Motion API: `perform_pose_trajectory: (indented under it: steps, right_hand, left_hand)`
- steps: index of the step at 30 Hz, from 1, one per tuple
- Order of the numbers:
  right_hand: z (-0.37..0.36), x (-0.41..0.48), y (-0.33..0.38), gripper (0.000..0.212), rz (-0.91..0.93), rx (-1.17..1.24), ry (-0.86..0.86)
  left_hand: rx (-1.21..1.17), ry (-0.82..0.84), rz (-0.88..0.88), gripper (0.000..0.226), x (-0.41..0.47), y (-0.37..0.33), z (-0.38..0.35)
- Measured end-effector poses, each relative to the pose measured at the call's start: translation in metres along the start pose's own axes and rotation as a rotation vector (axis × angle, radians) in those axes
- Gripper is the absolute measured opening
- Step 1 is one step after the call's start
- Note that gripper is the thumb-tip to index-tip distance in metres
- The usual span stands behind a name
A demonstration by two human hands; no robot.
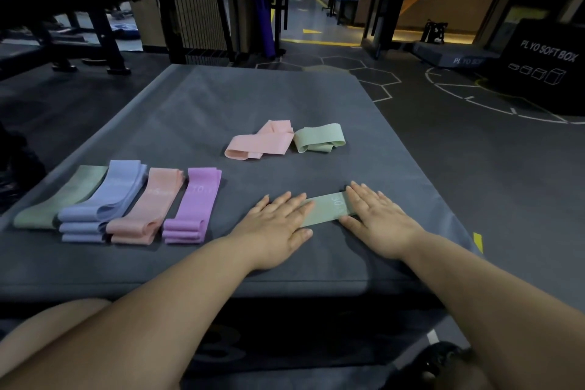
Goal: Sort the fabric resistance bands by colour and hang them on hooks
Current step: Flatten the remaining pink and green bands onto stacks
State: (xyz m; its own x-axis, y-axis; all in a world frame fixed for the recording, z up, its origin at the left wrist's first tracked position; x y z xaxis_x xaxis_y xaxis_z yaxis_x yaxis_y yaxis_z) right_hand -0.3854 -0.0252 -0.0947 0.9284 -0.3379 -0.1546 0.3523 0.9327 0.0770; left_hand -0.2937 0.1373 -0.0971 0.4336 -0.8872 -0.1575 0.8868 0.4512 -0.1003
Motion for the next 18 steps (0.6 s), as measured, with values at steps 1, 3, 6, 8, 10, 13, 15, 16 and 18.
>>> perform_pose_trajectory:
  steps: [1, 3, 6, 8, 10, 13, 15, 16, 18]
  right_hand:
    - [0.0, 0.0, 0.0, 0.071, 0.0, -0.001, -0.001]
    - [0.0, 0.0, 0.0, 0.071, 0.001, -0.003, -0.004]
    - [0.0, 0.0, 0.0, 0.071, 0.0, 0.005, -0.006]
    - [0.002, -0.001, -0.001, 0.071, -0.001, 0.028, -0.004]
    - [0.007, -0.001, -0.001, 0.068, -0.007, 0.106, -0.019]
    - [0.023, -0.002, -0.006, 0.06, -0.072, 0.247, -0.167]
    - [0.034, -0.004, -0.014, 0.051, -0.191, 0.287, -0.297]
    - [0.037, -0.004, -0.018, 0.045, -0.258, 0.281, -0.319]
    - [0.038, -0.002, -0.021, 0.031, -0.36, 0.246, -0.269]
  left_hand:
    - [0.0, 0.005, 0.0, 0.058, 0.0, 0.0, 0.0]
    - [-0.004, 0.016, -0.001, 0.059, 0.001, 0.001, -0.001]
    - [-0.012, 0.031, -0.001, 0.061, 0.0, 0.0, 0.0]
    - [-0.015, 0.046, -0.001, 0.063, 0.0, 0.0, 0.0]
    - [-0.01, 0.055, -0.002, 0.064, 0.0, -0.001, 0.0]
    - [-0.01, 0.044, -0.001, 0.064, 0.0, 0.0, 0.001]
    - [-0.014, 0.041, 0.001, 0.065, 0.0, 0.0, 0.0]
    - [-0.016, 0.042, 0.002, 0.065, -0.001, 0.0, 0.0]
    - [-0.04, 0.038, 0.01, 0.063, 0.0, -0.001, 0.002]
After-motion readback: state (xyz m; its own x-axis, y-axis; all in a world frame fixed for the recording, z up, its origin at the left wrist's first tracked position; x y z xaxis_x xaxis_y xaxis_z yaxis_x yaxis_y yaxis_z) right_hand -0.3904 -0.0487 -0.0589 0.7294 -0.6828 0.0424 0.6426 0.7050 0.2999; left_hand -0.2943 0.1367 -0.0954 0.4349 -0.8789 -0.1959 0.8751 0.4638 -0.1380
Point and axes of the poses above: each hand's wrist, its own x-axis towards the middle knuckle, its own z-axis out of the back of the hand, y = z × x, the point moved 6 cm from there along x, towards the middle knuckle
